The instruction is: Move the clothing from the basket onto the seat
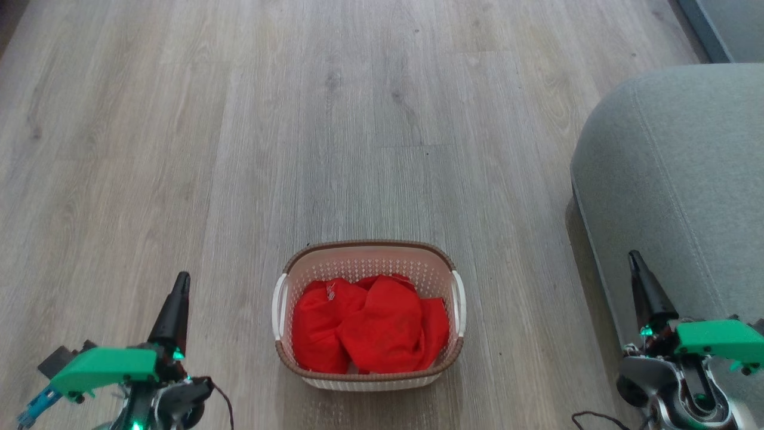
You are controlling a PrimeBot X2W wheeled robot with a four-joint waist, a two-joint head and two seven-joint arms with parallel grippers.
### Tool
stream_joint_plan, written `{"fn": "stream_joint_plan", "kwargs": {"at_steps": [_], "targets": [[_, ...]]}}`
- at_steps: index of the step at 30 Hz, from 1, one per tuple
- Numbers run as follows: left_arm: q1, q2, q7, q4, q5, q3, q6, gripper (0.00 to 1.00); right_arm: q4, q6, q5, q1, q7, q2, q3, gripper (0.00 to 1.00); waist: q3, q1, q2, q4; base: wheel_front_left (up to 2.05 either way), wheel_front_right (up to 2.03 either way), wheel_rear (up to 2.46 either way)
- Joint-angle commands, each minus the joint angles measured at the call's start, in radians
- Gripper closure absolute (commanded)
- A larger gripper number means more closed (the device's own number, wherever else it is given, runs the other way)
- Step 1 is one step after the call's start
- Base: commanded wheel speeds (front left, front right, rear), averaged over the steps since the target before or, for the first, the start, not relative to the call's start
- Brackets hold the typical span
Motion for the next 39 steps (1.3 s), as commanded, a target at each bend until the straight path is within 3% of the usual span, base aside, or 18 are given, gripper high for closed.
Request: {"fn": "stream_joint_plan", "kwargs": {"at_steps": [1,39], "targets": [[-0.048,0.01,0.007,-0.034,-0.007,0.034,-0.009,1.0,-0.039,0.0,0.006,-0.037,0.004,-0.004,0.018,1.0,0.0,0.0,-0.0001,0.0,0.0,0.0,0.0],[-0.048,0.01,0.007,-0.034,-0.007,0.034,-0.009,1.0,-0.039,0.0,0.006,-0.037,0.004,-0.004,0.018,1.0,0.0,0.0,-0.0001,0.0,0.0,0.0,0.0]]}}
